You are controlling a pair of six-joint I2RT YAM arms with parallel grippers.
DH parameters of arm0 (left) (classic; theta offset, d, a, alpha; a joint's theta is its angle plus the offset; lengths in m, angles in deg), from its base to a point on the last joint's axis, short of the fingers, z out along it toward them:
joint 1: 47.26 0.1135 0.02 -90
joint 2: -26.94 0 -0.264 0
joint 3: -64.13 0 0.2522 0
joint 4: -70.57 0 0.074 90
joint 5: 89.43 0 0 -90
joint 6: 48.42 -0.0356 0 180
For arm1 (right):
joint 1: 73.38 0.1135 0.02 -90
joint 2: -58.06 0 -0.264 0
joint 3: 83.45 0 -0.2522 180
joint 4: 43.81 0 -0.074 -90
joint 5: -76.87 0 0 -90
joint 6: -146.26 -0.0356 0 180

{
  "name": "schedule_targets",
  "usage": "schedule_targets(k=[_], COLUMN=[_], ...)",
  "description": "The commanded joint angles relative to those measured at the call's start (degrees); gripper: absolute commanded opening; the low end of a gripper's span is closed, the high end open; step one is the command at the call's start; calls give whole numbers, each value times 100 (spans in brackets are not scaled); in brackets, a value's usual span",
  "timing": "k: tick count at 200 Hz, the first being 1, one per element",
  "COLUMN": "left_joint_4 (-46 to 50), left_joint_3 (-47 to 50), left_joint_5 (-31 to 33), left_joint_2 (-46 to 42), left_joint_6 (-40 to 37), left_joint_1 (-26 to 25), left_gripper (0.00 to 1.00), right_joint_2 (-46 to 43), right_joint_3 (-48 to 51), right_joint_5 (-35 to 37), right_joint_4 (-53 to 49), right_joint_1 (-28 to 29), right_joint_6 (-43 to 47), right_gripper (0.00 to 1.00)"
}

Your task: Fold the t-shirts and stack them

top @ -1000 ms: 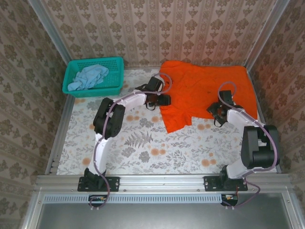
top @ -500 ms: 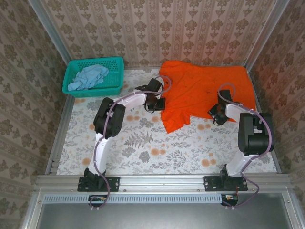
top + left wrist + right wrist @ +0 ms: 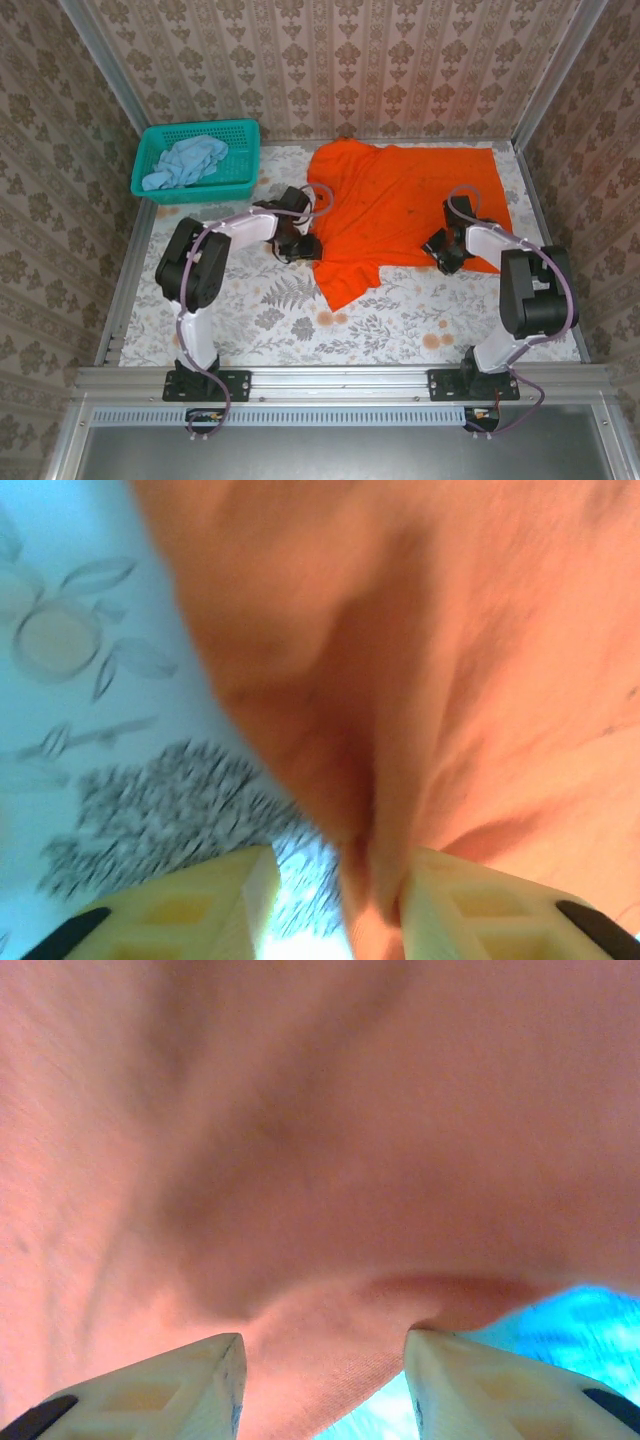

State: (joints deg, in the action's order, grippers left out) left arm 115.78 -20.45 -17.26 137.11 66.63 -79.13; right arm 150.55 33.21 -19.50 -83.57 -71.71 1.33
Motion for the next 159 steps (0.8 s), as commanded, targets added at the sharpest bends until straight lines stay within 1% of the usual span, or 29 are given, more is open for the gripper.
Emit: schedule_targets(k=[1,9,24,43,45,53,63,73,86,103,123,140,159], left_joint_4=[1490,1502,1455,1268,1235,1086,875,641,481,694,825,844,735], left_joint_3=[274,56,-549,-1420,-1509,-1841,-2259,-2627,-3105,-3872,-4651,-5247,-5442], left_joint_5=[589,628,649,511,485,358,161,58,-49,-64,-131,-459,-569], left_joint_2=[-106,-206,-244,25,76,291,620,925,1346,1981,2602,3064,3272], left_joint_6=[255,335,441,631,651,744,796,849,921,872,835,802,740], left_joint_1=[357,410,494,535,655,725,756,745,727,727,713,682,618], left_gripper=[56,64,70,72,72,68,59,55,52,45,32,21,18], right_joint_2=[-371,-545,-822,-946,-944,-912,-822,-719,-586,-504,-428,-300,-172], right_joint_3=[272,273,103,-180,-202,-321,-426,-522,-639,-692,-770,-871,-982], right_joint_5=[-155,-86,208,417,441,540,591,610,661,644,716,740,634], right_joint_4=[-926,-969,-1220,-1339,-1334,-1330,-1278,-1211,-1174,-979,-936,-1034,-1115], right_joint_1=[191,280,416,424,422,414,359,314,252,170,47,-64,-174], right_joint_6=[-452,-466,-391,-248,-228,-155,-96,-36,-8,39,151,276,367], right_gripper=[50,50,51,51,51,51,50,48,41,32,25,16,12])
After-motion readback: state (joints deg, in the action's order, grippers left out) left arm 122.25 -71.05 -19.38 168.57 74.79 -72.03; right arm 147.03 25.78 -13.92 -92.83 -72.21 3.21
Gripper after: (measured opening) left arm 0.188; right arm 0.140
